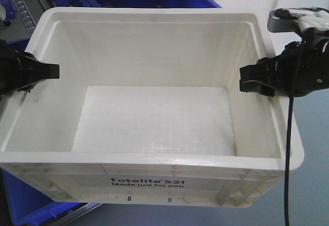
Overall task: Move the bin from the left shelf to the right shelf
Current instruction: 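Carry the crate in both grippers toward the other blue-bin shelf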
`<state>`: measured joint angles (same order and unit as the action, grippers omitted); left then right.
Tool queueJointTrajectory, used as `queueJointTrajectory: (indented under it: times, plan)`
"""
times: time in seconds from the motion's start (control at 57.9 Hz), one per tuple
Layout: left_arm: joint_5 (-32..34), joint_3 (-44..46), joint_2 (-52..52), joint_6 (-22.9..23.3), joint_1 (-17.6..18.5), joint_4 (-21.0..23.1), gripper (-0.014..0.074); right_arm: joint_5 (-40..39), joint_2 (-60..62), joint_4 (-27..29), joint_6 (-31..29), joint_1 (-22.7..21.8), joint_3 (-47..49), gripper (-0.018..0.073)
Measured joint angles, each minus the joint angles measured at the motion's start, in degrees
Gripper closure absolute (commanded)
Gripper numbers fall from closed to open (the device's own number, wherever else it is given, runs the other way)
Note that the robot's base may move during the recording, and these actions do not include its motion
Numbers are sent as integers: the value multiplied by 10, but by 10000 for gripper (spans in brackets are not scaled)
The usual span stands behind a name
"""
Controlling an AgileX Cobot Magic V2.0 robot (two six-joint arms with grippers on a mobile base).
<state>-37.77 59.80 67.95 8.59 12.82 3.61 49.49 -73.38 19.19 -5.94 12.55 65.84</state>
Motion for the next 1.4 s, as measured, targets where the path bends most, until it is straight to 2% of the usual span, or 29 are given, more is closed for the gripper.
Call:
queueJointTrajectory:
  times: [1.4]
  plan:
    - [0,0,0,0,0,0,603,0,0,1,0,0,0,564]
